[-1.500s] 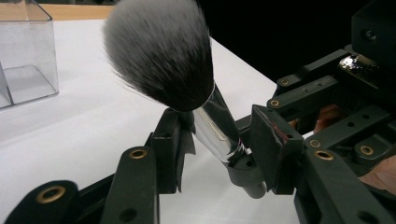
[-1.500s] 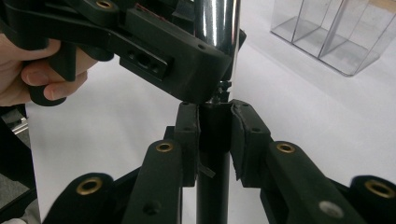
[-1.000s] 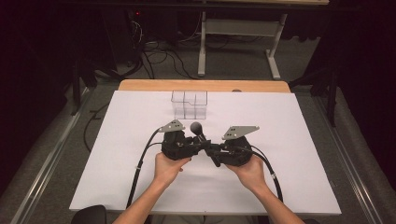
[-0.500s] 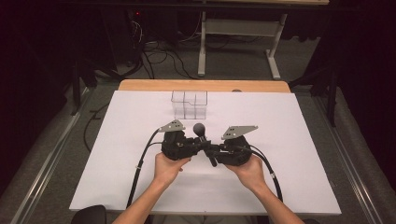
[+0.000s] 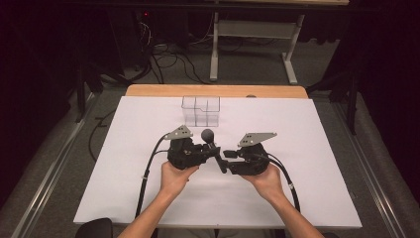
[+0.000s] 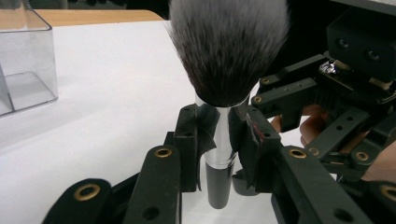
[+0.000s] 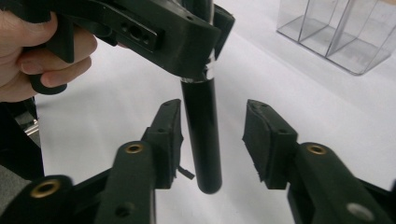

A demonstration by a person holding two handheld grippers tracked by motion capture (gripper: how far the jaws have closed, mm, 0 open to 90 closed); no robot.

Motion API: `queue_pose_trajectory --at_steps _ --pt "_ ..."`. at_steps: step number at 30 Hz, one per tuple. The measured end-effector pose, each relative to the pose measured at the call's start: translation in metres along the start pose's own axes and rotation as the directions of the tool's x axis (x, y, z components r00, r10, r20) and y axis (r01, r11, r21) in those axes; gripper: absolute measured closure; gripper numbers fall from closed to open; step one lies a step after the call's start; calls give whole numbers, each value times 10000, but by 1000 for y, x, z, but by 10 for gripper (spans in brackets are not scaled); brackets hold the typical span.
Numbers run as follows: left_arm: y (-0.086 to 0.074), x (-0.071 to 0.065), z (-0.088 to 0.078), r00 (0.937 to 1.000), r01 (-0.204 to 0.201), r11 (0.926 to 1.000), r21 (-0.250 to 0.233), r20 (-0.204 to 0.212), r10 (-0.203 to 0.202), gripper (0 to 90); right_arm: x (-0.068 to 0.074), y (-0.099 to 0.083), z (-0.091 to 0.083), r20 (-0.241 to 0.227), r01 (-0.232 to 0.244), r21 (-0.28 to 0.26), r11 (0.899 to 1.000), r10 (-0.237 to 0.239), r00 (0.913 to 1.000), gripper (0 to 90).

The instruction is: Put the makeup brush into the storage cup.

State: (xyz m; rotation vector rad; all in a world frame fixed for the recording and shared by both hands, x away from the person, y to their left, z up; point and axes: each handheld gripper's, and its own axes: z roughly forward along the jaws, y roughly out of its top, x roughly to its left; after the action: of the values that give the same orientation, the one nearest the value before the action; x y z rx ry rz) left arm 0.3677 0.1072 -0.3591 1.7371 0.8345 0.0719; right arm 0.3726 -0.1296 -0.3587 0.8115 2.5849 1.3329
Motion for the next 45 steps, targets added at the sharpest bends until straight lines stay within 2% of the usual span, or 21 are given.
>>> queue_pose_trajectory --at_steps 6,12,24,32,37,45 --pt "1 2 -3 9997 -70 10000 60 -243 71 705 -4 -2 -7 176 -3 -226 9997 7 9998 500" --pt "3 2 -6 9995 -106 9999 -2 -297 106 705 -7 -2 -17 349 -19 -668 9978 43 9994 461" --pt "4 1 -10 9991 -186 9998 -20 -382 185 705 -16 -5 -32 439 -185 -1184 9928 238 9988 429" --pt "5 2 -12 9989 -204 9998 -76 -417 201 705 -23 -8 -43 693 -406 -1565 9868 520 9962 402" --pt "5 2 -13 9990 -193 9997 -118 -409 188 705 -25 -10 -48 745 -389 -1696 9848 522 9959 397" --pt "6 2 -15 9988 -190 9997 -161 -449 183 705 -32 -15 -59 918 -508 -2121 9759 717 9932 371"
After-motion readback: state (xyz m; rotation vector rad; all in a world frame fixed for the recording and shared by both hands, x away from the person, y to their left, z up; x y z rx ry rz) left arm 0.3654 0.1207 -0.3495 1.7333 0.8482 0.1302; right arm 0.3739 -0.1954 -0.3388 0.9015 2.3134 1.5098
